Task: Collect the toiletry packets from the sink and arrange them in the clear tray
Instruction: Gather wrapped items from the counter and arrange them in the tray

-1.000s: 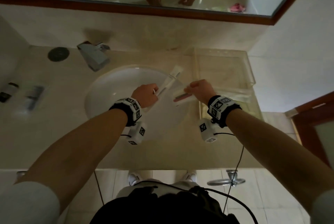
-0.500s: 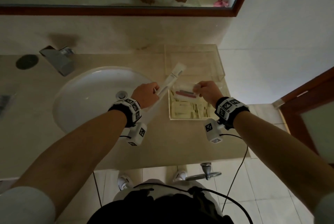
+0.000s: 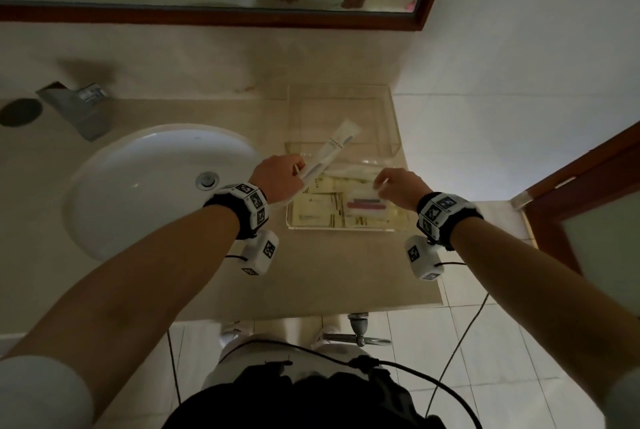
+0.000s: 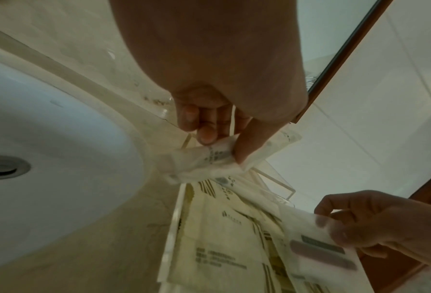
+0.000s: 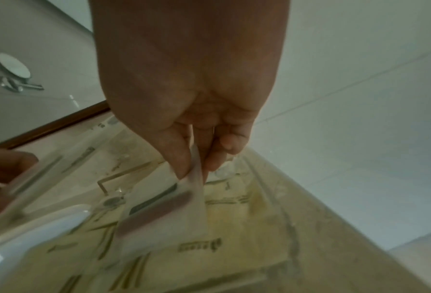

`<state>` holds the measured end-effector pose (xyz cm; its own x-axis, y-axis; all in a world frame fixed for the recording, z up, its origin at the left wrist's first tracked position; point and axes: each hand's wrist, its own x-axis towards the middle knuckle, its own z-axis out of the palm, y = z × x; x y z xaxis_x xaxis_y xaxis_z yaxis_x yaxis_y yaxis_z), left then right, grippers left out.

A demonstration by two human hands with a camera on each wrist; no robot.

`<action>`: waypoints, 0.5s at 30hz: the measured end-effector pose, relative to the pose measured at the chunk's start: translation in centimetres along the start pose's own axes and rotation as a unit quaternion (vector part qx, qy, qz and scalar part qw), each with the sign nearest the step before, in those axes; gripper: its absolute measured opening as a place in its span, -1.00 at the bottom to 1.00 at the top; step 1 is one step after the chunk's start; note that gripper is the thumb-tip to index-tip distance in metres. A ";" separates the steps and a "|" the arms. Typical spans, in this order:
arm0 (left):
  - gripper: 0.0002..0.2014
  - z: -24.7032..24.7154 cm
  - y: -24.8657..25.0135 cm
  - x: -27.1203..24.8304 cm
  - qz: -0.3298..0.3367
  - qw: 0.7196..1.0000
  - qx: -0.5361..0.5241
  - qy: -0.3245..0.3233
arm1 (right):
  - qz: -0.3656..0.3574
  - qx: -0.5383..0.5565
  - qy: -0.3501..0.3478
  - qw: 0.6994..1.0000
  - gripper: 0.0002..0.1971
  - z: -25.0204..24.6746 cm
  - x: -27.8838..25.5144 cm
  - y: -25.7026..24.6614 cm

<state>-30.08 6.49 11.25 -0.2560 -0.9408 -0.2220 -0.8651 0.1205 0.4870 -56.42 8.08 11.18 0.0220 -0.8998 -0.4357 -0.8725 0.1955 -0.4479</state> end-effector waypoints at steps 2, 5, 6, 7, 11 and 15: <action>-0.94 0.1 0.2 0.5 0.006 1.000 0.007 -0.005 | 0.004 -0.075 -0.020 0.997 -0.74 -0.1 0.0 0.5; -0.92 0.2 0.6 1.2 0.006 1.000 0.001 -0.021 | 0.005 -0.141 -0.045 0.989 -0.71 -0.3 0.1 1.0; -0.89 0.3 0.6 1.3 0.005 1.000 0.000 -0.024 | 0.003 -0.153 -0.049 0.987 -0.71 -0.2 0.1 1.0; -0.88 0.4 0.7 1.5 0.004 1.000 -0.001 -0.026 | 0.001 -0.160 -0.051 0.986 -0.70 -0.2 0.1 1.1; -0.86 1.0 1.1 2.0 0.006 1.000 0.004 -0.027 | 0.000 -0.177 -0.051 0.983 -0.67 -0.2 0.4 1.3; -0.81 1.4 1.8 2.7 0.037 0.998 0.037 -0.026 | 0.005 -0.154 -0.022 0.988 -0.66 -0.5 1.1 1.5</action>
<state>-32.98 4.59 10.36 -0.3410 -0.9112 -0.2312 -0.8715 0.2143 0.4410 -57.95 7.25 10.39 0.0289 -0.8794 -0.4751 -0.9798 0.0693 -0.1878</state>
